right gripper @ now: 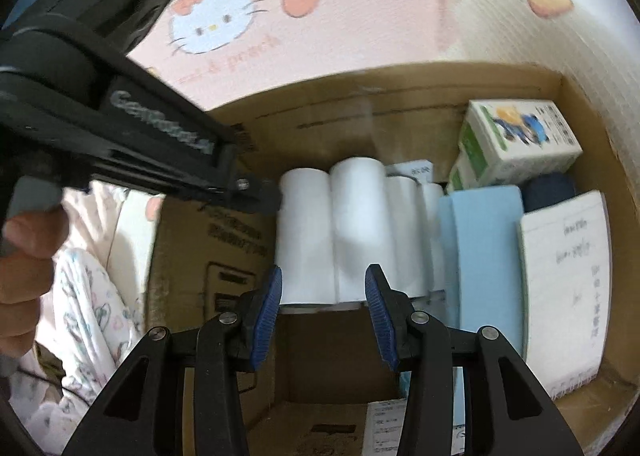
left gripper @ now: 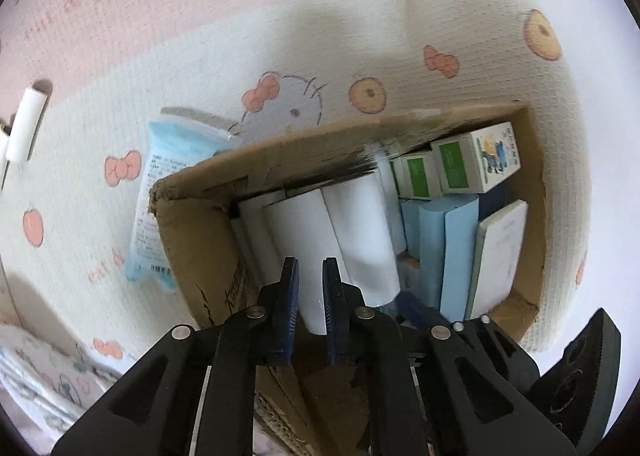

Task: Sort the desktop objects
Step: 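Open the left gripper to release the tube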

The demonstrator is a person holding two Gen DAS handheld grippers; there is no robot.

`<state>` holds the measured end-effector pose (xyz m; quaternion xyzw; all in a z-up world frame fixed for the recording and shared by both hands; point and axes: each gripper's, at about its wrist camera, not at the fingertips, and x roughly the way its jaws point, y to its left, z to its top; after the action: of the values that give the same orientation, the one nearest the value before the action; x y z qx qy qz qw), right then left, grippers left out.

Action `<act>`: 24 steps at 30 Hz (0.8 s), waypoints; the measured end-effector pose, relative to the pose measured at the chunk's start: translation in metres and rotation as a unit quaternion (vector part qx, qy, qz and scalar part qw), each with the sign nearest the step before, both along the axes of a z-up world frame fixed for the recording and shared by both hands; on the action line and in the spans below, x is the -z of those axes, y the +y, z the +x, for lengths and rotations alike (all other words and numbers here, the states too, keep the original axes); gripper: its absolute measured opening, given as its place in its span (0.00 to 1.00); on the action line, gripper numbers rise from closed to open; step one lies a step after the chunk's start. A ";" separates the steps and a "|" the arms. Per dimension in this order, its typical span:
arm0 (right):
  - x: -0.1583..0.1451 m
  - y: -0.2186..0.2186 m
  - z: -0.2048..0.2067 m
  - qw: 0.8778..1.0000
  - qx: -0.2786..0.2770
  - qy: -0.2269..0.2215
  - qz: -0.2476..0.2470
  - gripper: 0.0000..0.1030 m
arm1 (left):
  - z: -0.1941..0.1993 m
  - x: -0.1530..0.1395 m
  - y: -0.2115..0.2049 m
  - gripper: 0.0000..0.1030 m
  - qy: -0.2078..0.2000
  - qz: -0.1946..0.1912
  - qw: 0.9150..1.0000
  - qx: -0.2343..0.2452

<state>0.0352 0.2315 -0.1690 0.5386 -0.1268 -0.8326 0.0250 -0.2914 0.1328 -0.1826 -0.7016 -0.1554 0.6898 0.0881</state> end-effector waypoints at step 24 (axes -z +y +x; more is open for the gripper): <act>0.025 -0.017 0.023 0.999 -0.021 -0.046 -0.010 0.26 | 0.016 -0.011 -0.006 0.10 0.132 0.065 0.988 0.056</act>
<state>0.0583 0.2147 -0.1942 0.5788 -0.1244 -0.8048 0.0423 -0.2753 0.1270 -0.1715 -0.6048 -0.1477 0.7587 0.1916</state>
